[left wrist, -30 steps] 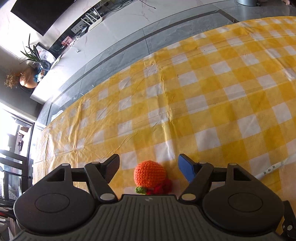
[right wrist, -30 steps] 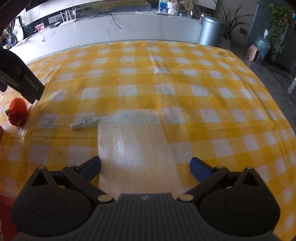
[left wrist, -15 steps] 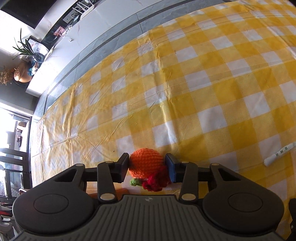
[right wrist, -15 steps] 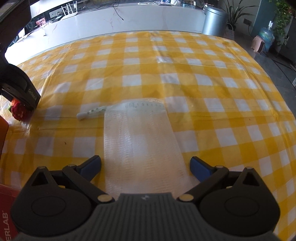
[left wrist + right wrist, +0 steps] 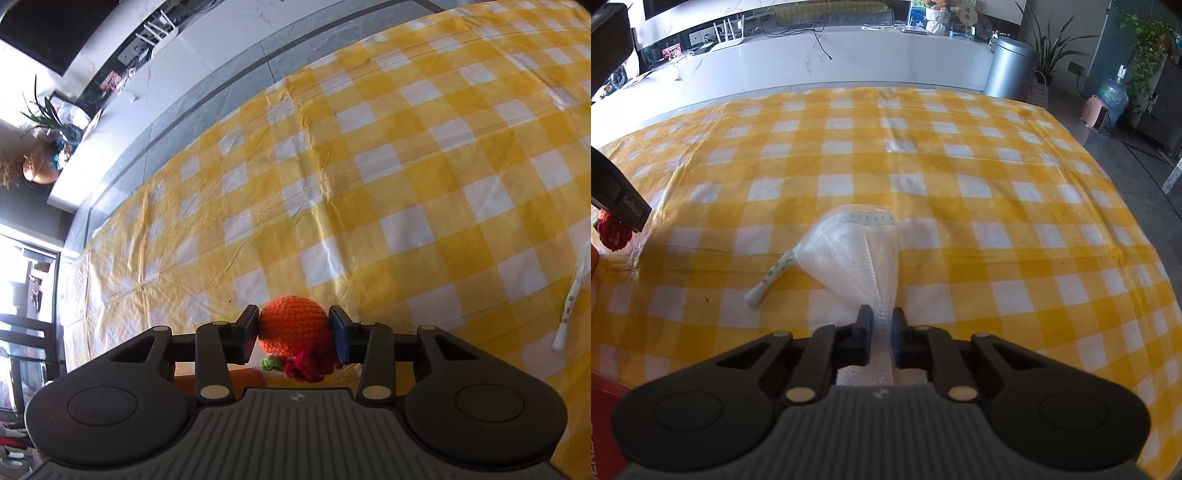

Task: Organize soft objects
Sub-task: 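Pinch the white mesh bag with the right gripper and lift it, then carry the strawberry and mesh bag over the box with both grippers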

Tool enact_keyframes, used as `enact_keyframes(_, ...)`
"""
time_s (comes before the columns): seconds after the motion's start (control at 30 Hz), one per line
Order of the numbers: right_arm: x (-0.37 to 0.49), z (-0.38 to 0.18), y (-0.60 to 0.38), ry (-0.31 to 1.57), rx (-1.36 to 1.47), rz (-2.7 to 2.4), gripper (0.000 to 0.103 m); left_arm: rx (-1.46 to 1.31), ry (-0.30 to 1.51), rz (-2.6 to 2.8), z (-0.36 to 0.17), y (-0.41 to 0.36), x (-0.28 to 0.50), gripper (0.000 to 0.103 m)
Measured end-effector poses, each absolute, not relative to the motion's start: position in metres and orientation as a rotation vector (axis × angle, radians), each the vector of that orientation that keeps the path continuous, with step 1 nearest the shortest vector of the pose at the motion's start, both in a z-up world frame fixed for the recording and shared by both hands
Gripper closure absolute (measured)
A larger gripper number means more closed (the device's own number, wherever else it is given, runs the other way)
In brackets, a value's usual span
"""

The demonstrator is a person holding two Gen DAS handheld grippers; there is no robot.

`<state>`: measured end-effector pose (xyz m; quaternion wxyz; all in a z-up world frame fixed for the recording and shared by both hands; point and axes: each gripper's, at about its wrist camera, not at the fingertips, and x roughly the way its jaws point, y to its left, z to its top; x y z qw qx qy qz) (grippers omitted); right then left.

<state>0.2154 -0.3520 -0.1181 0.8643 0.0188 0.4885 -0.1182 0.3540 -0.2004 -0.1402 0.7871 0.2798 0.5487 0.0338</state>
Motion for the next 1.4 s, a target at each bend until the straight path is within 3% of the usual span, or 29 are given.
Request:
enact_keyframes(0.2, 0.214, -0.117, -0.369, 1.002, 0.152, -0.24, 0.102, 0.676, 1.066, 0.022, -0.123, -0.217, 0.332, 0.056)
enact_keyframes(0.87, 0.199, -0.101, -0.401, 0.908, 0.313, -0.336, 0.102, 0.597, 0.829, -0.332, -0.068, -0.271, 0.218, 0.056)
enact_keyframes(1.17, 0.189, -0.088, -0.409, 0.851, 0.368, -0.351, 0.101, 0.528, 0.718, -0.389, -0.034, -0.259, 0.166, 0.056)
enact_keyframes(1.4, 0.164, -0.032, -0.4, 0.673, 0.433, -0.267, 0.101, 0.477, 0.583, -0.378, 0.014, -0.215, 0.123, 0.056)
